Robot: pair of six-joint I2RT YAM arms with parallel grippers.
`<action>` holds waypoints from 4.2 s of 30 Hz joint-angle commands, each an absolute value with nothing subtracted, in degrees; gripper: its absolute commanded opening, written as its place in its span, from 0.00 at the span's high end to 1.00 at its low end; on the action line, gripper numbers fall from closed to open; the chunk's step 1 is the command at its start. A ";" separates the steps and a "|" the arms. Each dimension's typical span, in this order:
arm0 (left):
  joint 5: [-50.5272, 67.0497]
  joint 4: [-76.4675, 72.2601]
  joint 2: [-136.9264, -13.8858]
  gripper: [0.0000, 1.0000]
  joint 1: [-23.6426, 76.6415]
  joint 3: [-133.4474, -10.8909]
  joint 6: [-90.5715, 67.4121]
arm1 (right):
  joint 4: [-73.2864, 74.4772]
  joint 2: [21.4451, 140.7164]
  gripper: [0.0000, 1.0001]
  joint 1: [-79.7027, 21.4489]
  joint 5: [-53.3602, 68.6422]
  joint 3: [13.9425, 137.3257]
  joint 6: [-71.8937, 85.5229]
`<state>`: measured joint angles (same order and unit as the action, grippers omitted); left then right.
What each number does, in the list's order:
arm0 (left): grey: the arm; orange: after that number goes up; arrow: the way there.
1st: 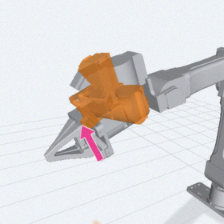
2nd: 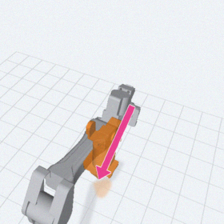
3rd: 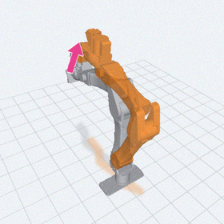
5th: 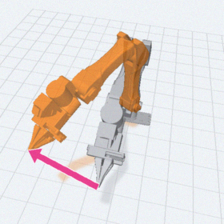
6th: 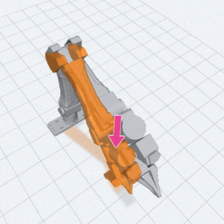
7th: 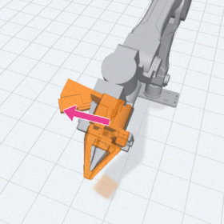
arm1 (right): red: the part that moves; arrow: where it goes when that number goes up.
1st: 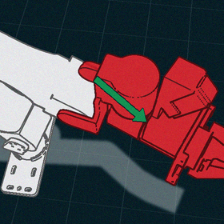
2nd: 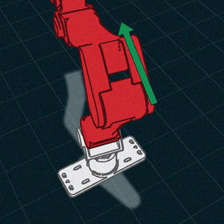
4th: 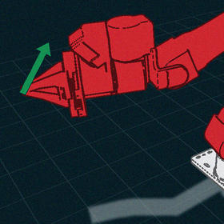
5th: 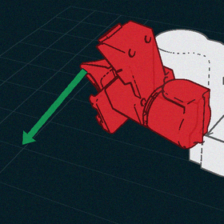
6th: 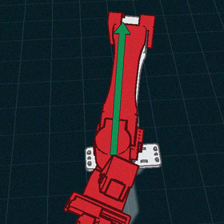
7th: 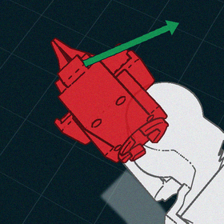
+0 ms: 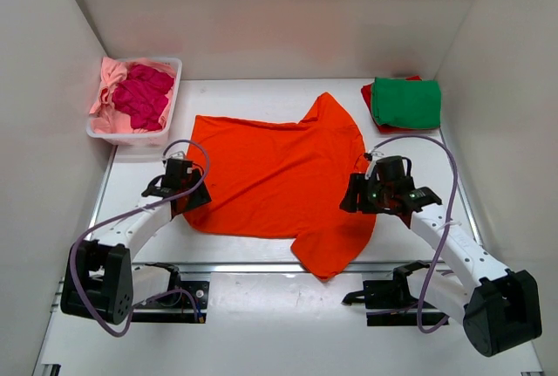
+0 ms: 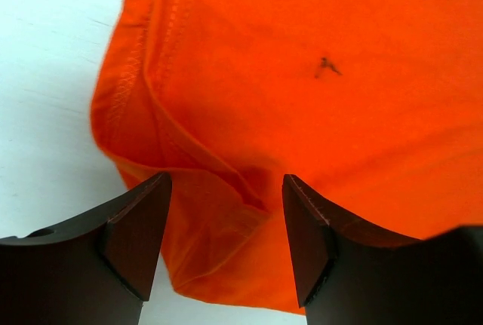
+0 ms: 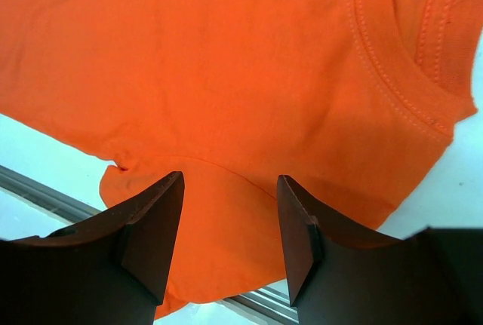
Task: Fold and stack the t-shirts
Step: Flatten out the tshirt
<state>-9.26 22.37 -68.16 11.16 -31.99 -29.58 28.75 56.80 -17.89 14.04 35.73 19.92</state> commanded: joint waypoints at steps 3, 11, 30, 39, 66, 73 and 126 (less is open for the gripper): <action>-3.79 23.29 -67.05 0.29 11.34 -33.84 -30.68 | 28.13 57.13 0.51 -19.60 14.85 34.37 19.33; -2.73 26.98 -71.37 0.33 13.88 -36.30 -29.09 | 28.39 55.90 0.52 -20.39 15.21 33.22 19.69; -7.82 33.31 -60.74 1.00 10.29 -41.04 -27.42 | 30.50 54.14 0.57 -30.66 17.49 33.13 21.70; -8.35 33.67 -55.29 1.00 9.49 -39.38 -28.91 | 27.25 53.18 0.59 -49.46 17.23 28.84 29.61; -6.94 31.91 -51.07 1.00 8.62 -36.21 -30.58 | 40.07 60.48 0.93 -65.66 1.24 31.28 29.62; -7.56 31.91 -51.94 1.00 8.53 -42.97 -33.40 | 44.47 52.56 1.00 -42.65 11.59 47.16 15.75; -21.27 22.76 -89.12 1.00 8.61 -119.54 -38.06 | 11.77 88.50 1.00 -2.36 21.36 126.38 1.85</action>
<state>-23.33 19.55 -87.74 8.88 -123.37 -37.06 9.67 83.83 0.14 19.68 125.86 -0.08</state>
